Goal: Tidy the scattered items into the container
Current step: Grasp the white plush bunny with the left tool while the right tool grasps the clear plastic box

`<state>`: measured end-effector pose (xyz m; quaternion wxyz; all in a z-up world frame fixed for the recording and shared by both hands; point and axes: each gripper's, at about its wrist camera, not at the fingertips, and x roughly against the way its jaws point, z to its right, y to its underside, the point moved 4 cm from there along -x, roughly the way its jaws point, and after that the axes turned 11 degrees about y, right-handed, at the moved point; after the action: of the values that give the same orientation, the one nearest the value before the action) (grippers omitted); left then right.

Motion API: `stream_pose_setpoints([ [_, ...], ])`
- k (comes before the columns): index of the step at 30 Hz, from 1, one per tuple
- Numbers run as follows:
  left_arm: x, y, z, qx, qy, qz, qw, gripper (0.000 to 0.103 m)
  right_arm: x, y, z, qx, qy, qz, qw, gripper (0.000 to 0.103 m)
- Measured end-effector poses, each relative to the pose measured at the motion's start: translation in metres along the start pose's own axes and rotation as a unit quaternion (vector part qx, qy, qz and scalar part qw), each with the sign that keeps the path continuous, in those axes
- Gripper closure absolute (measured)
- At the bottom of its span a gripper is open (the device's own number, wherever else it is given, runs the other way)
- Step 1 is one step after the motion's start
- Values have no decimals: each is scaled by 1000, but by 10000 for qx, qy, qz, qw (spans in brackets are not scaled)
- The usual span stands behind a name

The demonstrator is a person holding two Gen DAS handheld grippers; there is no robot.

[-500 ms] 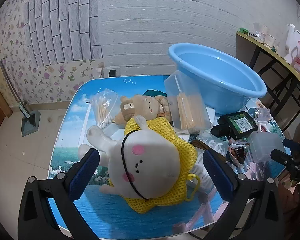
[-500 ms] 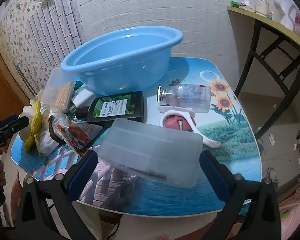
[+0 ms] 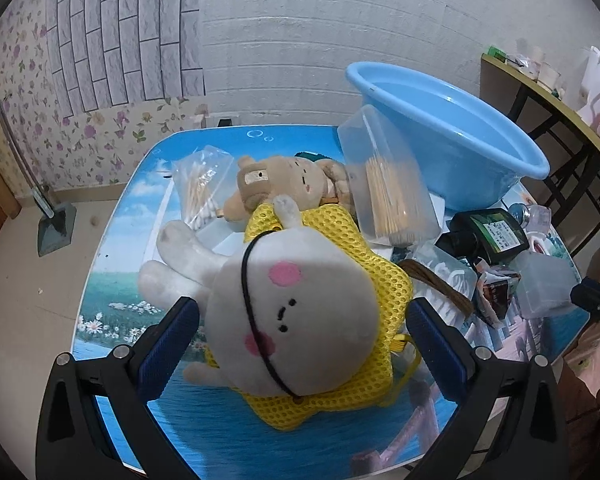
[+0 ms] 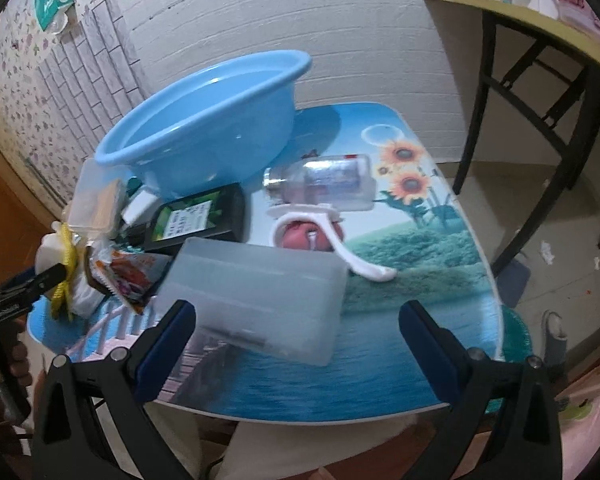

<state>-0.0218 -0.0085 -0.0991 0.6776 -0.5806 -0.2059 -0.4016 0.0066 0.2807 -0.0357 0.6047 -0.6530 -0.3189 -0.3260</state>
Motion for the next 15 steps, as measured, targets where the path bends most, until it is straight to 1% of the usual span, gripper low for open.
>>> stream_pose_setpoints([
  [2,2,0,0,9,44,53,10000,0,-1,1,-5,92,-62,15,9999,0],
  [3,2,1,-1,25,24,85,10000,2,-2,2,-8,144,-81,21,9999,0],
  [4,3,1,0,23,30,87,10000,4,-3,3,-9,175,-95,5,9998,0],
  [6,5,1,0,-22,23,114,9999,12,-7,5,-10,165,-154,-75,9997,0],
  [9,9,0,0,-89,6,127,9999,21,-8,8,-12,131,-310,-227,9992,0],
  [10,10,0,0,-99,15,124,9999,22,-8,8,-12,141,-348,-261,9990,0],
  [13,14,3,0,-172,31,120,9998,26,-1,9,-18,253,-521,-168,9982,1],
  [15,17,5,0,-182,35,134,9997,28,4,11,-22,380,-540,-89,9978,4],
])
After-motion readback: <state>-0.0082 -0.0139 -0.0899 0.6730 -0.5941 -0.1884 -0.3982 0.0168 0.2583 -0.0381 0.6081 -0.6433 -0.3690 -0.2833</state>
